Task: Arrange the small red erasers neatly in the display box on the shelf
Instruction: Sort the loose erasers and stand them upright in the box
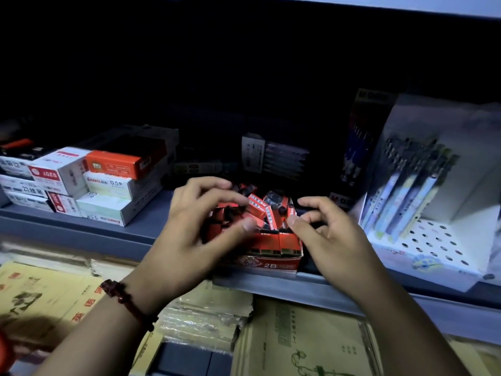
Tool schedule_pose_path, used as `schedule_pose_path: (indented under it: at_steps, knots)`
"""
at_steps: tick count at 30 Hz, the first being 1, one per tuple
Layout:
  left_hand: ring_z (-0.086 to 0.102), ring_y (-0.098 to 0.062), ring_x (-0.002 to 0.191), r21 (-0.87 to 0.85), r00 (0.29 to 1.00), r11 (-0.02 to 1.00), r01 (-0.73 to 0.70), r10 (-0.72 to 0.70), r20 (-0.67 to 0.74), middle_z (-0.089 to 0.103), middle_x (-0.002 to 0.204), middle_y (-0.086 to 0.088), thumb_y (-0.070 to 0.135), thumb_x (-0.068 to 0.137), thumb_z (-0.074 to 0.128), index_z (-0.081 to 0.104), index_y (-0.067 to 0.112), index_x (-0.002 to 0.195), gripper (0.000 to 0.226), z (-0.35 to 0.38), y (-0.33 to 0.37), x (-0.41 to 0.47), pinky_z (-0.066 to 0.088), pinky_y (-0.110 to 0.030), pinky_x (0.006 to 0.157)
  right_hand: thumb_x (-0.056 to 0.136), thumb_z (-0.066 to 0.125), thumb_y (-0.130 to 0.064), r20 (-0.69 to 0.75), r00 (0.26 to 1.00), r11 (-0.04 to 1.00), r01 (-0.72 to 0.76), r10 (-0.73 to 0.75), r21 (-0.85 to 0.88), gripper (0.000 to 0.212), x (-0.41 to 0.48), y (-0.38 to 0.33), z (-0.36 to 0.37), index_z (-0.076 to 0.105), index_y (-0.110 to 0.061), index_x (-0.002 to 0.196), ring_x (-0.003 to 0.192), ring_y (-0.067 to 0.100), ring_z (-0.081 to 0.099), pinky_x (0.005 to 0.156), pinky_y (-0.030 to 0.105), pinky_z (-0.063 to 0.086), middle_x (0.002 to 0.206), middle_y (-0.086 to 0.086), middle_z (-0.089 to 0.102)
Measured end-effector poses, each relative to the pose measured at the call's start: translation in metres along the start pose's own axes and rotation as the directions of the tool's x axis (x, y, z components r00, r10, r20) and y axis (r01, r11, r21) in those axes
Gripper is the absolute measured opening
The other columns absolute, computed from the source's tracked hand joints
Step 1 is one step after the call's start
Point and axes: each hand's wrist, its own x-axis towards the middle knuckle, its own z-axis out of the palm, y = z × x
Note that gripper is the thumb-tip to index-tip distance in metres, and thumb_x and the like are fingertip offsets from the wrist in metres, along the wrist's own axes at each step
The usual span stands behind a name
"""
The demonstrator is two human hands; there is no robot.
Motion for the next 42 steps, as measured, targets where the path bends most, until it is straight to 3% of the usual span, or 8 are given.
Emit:
schedule_pose_path:
  at_steps: [3, 5, 11, 17, 21, 30, 36, 42]
  knots:
    - [0.054, 0.004, 0.119, -0.11, 0.968, 0.972, 0.21, -0.222, -0.116, 0.053, 0.127, 0.011, 0.061, 0.086, 0.067, 0.063, 0.039, 0.118, 0.039, -0.002, -0.005, 0.003, 0.04, -0.009, 0.099, 0.097, 0.06, -0.043, -0.003, 1.0, 0.991, -0.002, 0.001, -0.132, 0.032, 0.0, 0.001, 0.006, 0.065, -0.028, 0.124, 0.051, 0.0, 0.054, 0.057, 0.023, 0.039, 0.066, -0.024, 0.062]
    - [0.068, 0.001, 0.101, -0.275, 0.924, 0.9, 0.337, -0.373, -0.089, 0.066, 0.117, 0.007, 0.042, 0.089, 0.07, 0.062, 0.034, 0.121, 0.033, -0.004, -0.005, 0.006, 0.053, -0.016, 0.087, 0.1, 0.055, -0.041, 0.006, 1.0, 0.981, 0.012, -0.011, -0.194, 0.033, -0.003, -0.002, 0.01, 0.065, -0.023, 0.126, 0.045, 0.002, 0.049, 0.052, 0.022, 0.033, 0.054, -0.014, 0.053]
    - [0.072, -0.011, 0.1, -0.386, 0.869, 0.846, 0.369, -0.461, -0.18, 0.075, 0.105, 0.008, 0.026, 0.094, 0.069, 0.069, 0.027, 0.111, 0.017, -0.013, -0.012, 0.007, 0.055, -0.035, 0.093, 0.107, 0.04, -0.029, 0.06, 0.982, 0.929, 0.19, -0.18, -0.317, 0.033, -0.005, -0.011, 0.027, 0.065, -0.01, 0.098, 0.085, 0.016, 0.06, 0.081, 0.041, 0.049, 0.09, 0.0, 0.063]
    - [0.07, -0.01, 0.103, -0.31, 0.835, 0.869, 0.386, -0.471, -0.283, 0.075, 0.105, 0.011, 0.04, 0.093, 0.07, 0.068, 0.034, 0.109, 0.017, -0.028, -0.018, -0.003, 0.056, -0.05, 0.096, 0.107, 0.039, -0.027, 0.26, 0.941, 0.925, 0.283, -0.217, -0.254, 0.03, -0.003, -0.021, 0.045, 0.062, -0.026, 0.127, 0.108, 0.009, 0.06, 0.097, 0.038, 0.05, 0.119, -0.014, 0.062]
    - [0.072, -0.011, 0.097, -0.307, 0.829, 0.873, 0.378, -0.467, -0.308, 0.077, 0.097, 0.01, 0.036, 0.097, 0.064, 0.069, 0.03, 0.109, 0.014, -0.033, -0.017, -0.005, 0.057, -0.051, 0.093, 0.098, 0.047, -0.009, 0.05, 0.987, 0.932, 0.164, -0.156, -0.322, 0.033, 0.022, -0.025, 0.04, 0.066, -0.03, 0.113, 0.099, 0.022, 0.062, 0.091, 0.04, 0.051, 0.115, -0.001, 0.058]
    - [0.067, 0.002, 0.086, -0.335, 0.84, 0.869, 0.365, -0.463, -0.284, 0.075, 0.094, 0.012, 0.032, 0.099, 0.06, 0.072, 0.023, 0.098, 0.015, -0.034, -0.022, -0.006, 0.05, -0.021, 0.075, 0.096, 0.057, -0.032, -0.111, 0.99, 0.763, -0.138, 0.088, -0.631, 0.032, 0.059, -0.034, 0.051, 0.067, -0.007, 0.114, 0.114, 0.043, 0.062, 0.088, 0.039, 0.051, 0.123, 0.022, 0.067]
    - [0.068, -0.007, 0.086, -0.293, 0.85, 0.889, 0.352, -0.435, -0.298, 0.074, 0.092, 0.007, 0.029, 0.097, 0.063, 0.071, 0.022, 0.091, 0.012, -0.031, -0.022, -0.005, 0.053, -0.029, 0.077, 0.093, 0.063, -0.025, -0.227, 0.97, 0.891, -0.175, 0.083, -0.419, 0.027, 0.061, -0.029, 0.051, 0.071, -0.002, 0.105, 0.103, 0.045, 0.066, 0.084, 0.042, 0.052, 0.11, 0.027, 0.069]
    - [0.071, -0.012, 0.09, -0.256, 0.864, 0.891, 0.375, -0.436, -0.252, 0.075, 0.091, 0.008, 0.027, 0.094, 0.069, 0.07, 0.029, 0.093, 0.003, -0.017, -0.015, 0.002, 0.057, -0.035, 0.081, 0.088, 0.066, -0.012, -0.143, 0.976, 0.952, -0.116, 0.162, 0.284, 0.014, 0.047, -0.019, 0.031, 0.067, -0.006, 0.075, 0.055, 0.024, 0.061, 0.053, 0.035, 0.047, 0.057, 0.006, 0.063]
